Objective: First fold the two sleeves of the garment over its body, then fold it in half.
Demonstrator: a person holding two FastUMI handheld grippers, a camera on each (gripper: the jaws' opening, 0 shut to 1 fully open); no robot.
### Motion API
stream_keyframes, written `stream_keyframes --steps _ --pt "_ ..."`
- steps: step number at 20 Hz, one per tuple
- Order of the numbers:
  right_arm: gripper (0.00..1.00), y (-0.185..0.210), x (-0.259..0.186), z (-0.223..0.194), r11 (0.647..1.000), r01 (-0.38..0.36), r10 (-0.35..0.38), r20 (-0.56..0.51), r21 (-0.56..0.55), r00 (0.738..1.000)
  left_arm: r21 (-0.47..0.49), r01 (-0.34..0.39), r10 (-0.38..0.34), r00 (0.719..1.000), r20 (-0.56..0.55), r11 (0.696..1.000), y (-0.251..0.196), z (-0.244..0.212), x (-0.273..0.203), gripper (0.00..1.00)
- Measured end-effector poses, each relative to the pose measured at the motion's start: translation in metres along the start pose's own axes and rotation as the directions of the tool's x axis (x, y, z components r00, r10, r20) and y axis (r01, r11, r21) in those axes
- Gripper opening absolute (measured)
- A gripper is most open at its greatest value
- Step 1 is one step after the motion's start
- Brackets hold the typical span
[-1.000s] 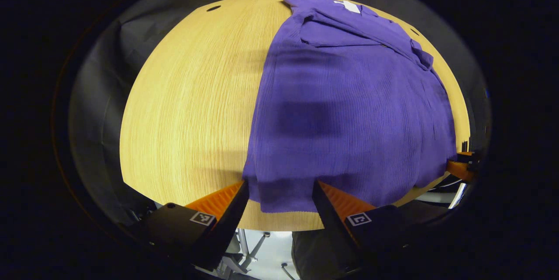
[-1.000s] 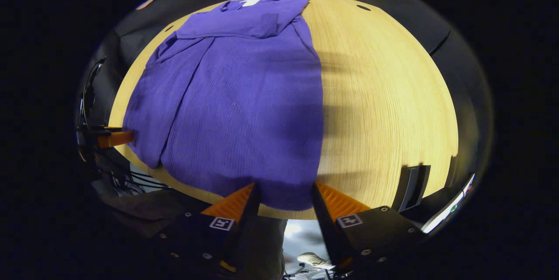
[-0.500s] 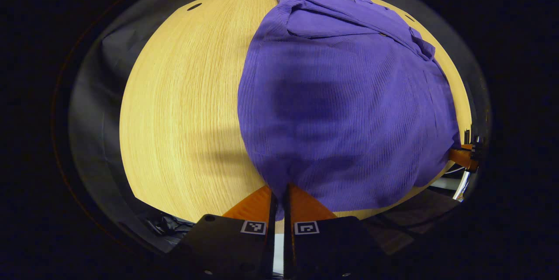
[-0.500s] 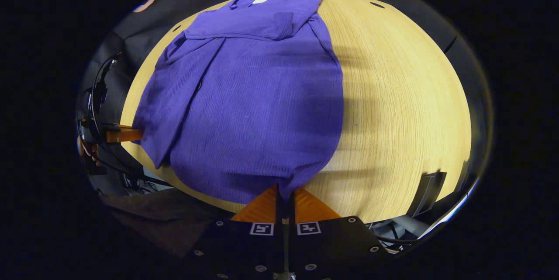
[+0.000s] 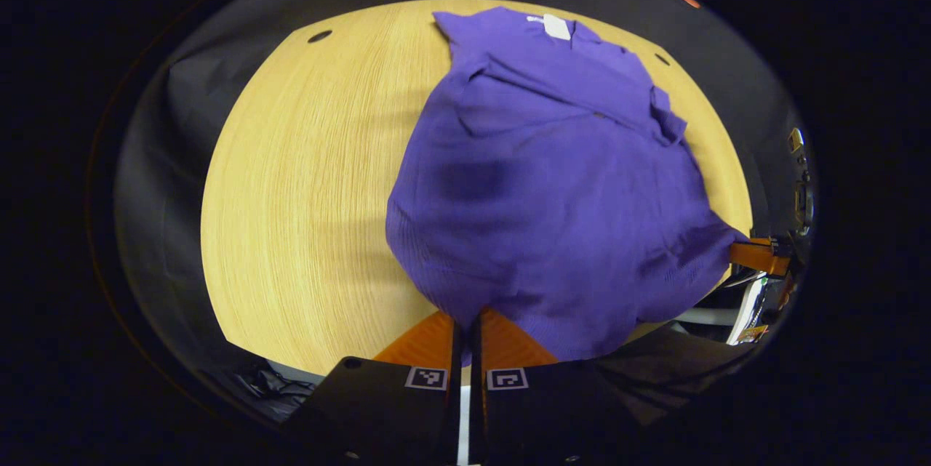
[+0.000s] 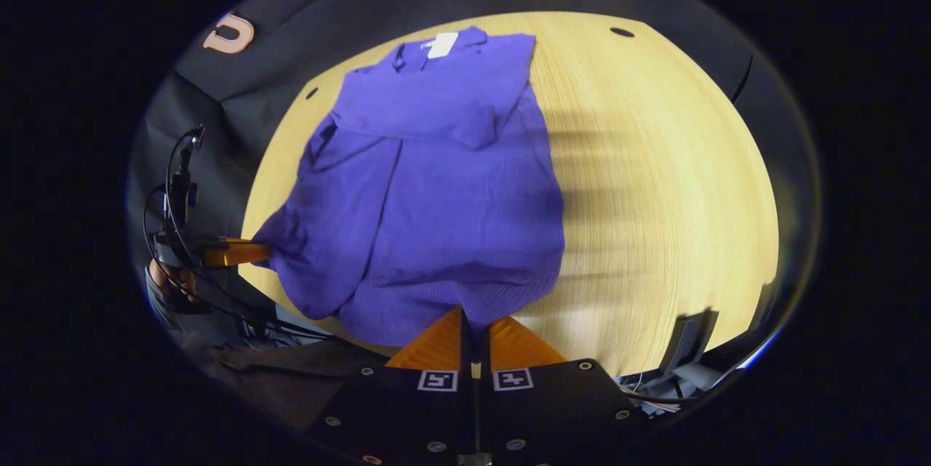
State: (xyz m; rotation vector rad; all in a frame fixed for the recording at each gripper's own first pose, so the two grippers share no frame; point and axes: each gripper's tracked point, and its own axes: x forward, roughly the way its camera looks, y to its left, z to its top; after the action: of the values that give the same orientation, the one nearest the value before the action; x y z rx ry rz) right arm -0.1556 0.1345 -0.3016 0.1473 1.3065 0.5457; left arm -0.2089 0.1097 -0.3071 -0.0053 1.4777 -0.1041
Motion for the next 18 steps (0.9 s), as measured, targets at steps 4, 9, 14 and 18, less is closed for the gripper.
stream_keyframes --steps 4,9,14,18 --pt "0.03 0.010 -0.020 0.046 0.999 -0.033 0.033 0.074 -0.005 0.997 0.070 -0.002 -0.004 0.996 0.088 0.998 -0.006 0.048 -0.030 0.05" --pt "0.03 0.013 -0.034 0.089 0.999 -0.030 0.035 0.132 -0.040 0.991 0.116 -0.002 -0.018 0.985 0.172 0.993 -0.014 0.110 -0.054 0.05" --pt "0.03 0.015 -0.045 0.139 0.997 -0.017 0.032 0.183 -0.079 0.983 0.165 -0.016 -0.022 0.974 0.227 0.986 -0.018 0.167 -0.075 0.05" --pt "0.03 0.013 -0.049 0.174 0.994 0.001 0.021 0.216 -0.106 0.976 0.201 -0.032 -0.022 0.965 0.260 0.979 -0.020 0.212 -0.081 0.05"
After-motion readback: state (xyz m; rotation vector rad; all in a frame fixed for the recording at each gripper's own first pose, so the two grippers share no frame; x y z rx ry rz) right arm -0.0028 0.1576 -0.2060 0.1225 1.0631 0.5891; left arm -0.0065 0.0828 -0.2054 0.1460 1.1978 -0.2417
